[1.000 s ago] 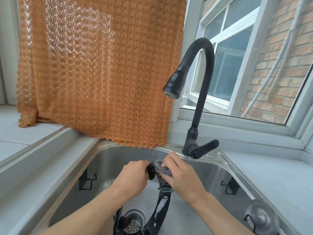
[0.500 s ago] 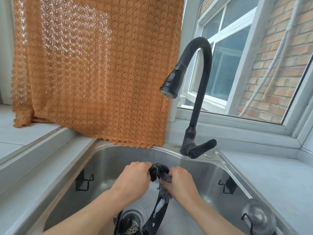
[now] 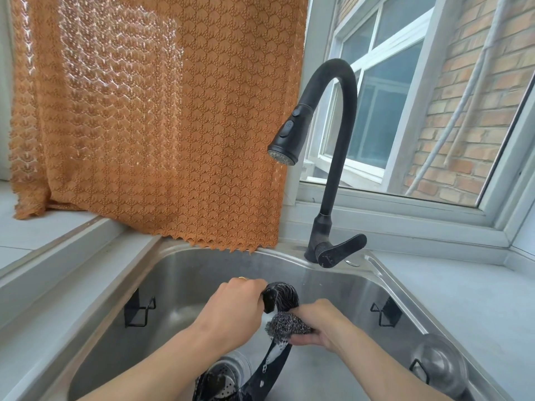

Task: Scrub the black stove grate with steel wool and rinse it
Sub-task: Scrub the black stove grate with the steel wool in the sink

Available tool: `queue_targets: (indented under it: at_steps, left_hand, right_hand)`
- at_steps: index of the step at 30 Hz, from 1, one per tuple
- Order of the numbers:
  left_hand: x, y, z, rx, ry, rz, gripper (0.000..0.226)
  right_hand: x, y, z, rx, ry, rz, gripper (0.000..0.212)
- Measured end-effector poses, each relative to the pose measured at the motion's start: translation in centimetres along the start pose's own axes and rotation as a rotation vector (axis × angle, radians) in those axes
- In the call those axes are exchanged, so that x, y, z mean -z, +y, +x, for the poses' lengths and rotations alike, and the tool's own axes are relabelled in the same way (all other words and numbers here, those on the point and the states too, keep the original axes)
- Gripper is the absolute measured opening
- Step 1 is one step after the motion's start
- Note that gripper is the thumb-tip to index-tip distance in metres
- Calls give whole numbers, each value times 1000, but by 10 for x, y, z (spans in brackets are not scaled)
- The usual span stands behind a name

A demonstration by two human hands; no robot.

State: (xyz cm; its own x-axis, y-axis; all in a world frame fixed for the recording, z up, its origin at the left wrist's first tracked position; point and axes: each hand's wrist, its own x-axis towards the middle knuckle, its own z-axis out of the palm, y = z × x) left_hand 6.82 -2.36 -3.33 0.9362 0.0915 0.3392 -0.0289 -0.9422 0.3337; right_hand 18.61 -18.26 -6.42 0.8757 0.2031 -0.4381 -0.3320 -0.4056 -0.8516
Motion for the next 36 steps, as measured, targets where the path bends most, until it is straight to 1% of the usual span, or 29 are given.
queue_targets:
  at_steps: [3, 6, 8, 11, 16, 19, 21, 23, 25, 27, 29, 33, 36]
  left_hand:
    - [0, -1, 0, -6, 2, 8, 21]
    - [1, -6, 1, 18, 2, -15, 21]
    - [1, -9, 1, 31, 7, -29, 21]
    - [1, -12, 1, 47, 17, -43, 21]
    - [2, -16, 3, 77, 23, -60, 21]
    - [4, -17, 3, 88, 20, -56, 20]
    - [4, -18, 3, 104, 19, -63, 19]
    - [5, -21, 4, 119, 14, -73, 19]
    - [6, -22, 4, 117, 8, -74, 21]
    - [6, -22, 4, 106, 1, -71, 21]
    - [7, -21, 4, 94, -3, -74, 23]
    - [8, -21, 3, 69, -14, -98, 21]
    - [7, -21, 3, 46, -9, -119, 20]
  right_hand:
    - [0, -1, -2, 10, -26, 72, 27]
    - [-4, -4, -4, 40, -10, 138, 32]
    - [-8, -9, -7, 91, 9, 155, 33]
    - [-11, -18, -14, 179, 23, 164, 28]
    - [-15, -24, -26, 378, -36, 34, 19]
    - [-18, -25, -37, 522, -21, -70, 22]
    - [-18, -29, -43, 644, 9, -186, 25]
    - [-15, -32, -49, 736, 57, -280, 16]
    - [-13, -34, -56, 815, 127, -302, 12]
    - [-10, -31, -60, 889, 195, -289, 18]
    - [-10, -28, -62, 983, 224, -315, 20]
    - [-7, -29, -64, 1183, 164, -362, 21]
    - [-5, -29, -58, 1211, 136, -409, 23]
